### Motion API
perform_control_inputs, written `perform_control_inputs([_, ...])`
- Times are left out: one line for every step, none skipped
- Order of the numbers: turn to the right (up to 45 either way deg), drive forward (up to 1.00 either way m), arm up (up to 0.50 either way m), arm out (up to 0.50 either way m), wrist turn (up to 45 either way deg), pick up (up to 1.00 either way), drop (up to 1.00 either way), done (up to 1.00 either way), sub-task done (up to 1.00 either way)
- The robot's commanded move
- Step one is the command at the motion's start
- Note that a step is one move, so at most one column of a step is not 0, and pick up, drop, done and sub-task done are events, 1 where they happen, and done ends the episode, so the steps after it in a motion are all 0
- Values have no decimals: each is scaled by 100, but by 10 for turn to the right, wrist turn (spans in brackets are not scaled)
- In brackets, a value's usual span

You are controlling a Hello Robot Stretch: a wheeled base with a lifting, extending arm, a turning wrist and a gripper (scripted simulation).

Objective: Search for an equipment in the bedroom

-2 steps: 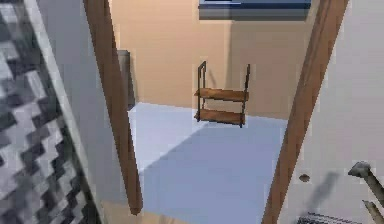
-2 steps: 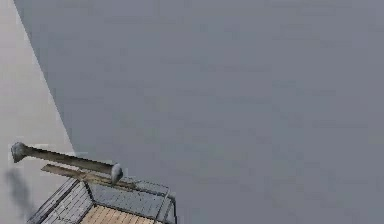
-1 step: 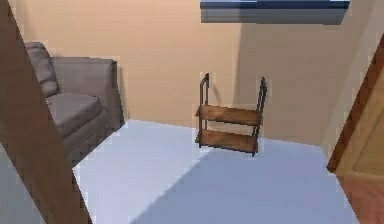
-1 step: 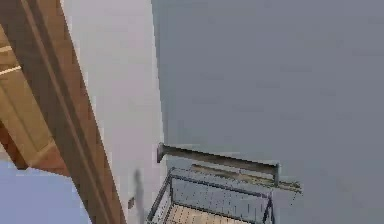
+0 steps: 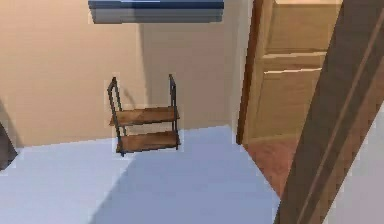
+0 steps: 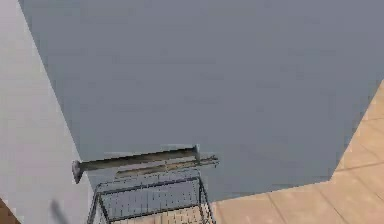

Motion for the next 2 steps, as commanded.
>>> perform_control_inputs([0, 80, 0, 0, 0, 0, 0, 0, 0])
perform_control_inputs([270, 0, 0, 0, 0, 0, 0, 0, 0])
